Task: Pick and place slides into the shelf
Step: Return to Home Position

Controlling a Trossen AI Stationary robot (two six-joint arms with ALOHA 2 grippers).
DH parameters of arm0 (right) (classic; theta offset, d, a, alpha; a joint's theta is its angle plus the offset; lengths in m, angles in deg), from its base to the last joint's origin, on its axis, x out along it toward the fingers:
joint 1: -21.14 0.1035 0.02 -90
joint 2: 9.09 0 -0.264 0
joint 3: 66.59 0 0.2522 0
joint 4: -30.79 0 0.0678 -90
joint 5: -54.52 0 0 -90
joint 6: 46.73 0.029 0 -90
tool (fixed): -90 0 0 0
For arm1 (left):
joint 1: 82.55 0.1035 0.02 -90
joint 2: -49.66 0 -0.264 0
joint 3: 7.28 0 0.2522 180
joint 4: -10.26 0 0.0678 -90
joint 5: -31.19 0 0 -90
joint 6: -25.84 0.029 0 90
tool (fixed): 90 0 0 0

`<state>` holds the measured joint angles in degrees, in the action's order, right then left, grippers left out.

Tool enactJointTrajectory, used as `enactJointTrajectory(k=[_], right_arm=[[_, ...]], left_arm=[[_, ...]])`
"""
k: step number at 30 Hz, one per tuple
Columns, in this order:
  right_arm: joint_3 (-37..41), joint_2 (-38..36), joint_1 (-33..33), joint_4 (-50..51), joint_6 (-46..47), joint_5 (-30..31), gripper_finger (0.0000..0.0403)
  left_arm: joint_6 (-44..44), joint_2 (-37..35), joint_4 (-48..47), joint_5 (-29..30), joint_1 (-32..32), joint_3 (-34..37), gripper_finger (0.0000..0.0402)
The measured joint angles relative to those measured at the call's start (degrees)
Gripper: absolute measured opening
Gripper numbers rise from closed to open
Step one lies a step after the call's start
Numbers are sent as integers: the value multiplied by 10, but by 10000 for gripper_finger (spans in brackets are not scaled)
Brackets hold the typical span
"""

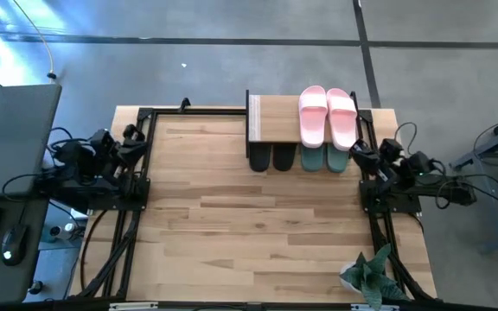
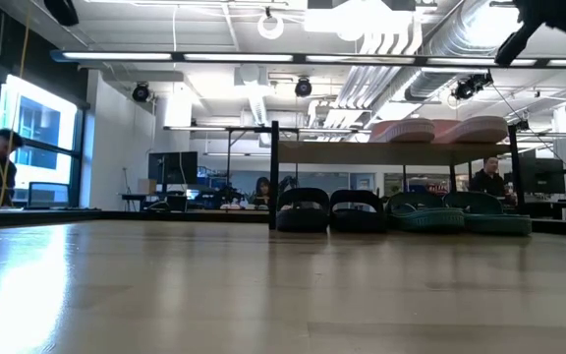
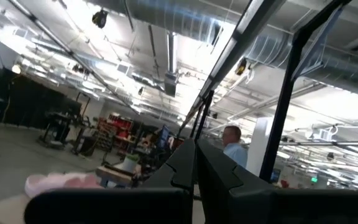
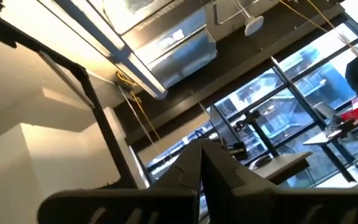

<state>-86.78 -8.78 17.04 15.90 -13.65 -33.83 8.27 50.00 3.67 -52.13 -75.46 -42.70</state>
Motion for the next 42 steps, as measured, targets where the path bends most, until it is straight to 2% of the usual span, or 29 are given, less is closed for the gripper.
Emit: enactJointTrajectory(k=[10,18,23,32,42], right_arm=[[57,0,0,-24,37,11,0],[59,0,0,12,40,5,0],[59,0,0,86,1,-26,0],[59,0,0,278,-36,-10,0],[57,8,0,280,-172,13,0]], left_arm=[[-64,1,98,-6,0,120,5],[-95,0,181,4,0,211,5],[-84,1,123,10,0,211,5],[-82,1,-49,20,0,211,5],[-82,10,-50,13,0,211,5]])
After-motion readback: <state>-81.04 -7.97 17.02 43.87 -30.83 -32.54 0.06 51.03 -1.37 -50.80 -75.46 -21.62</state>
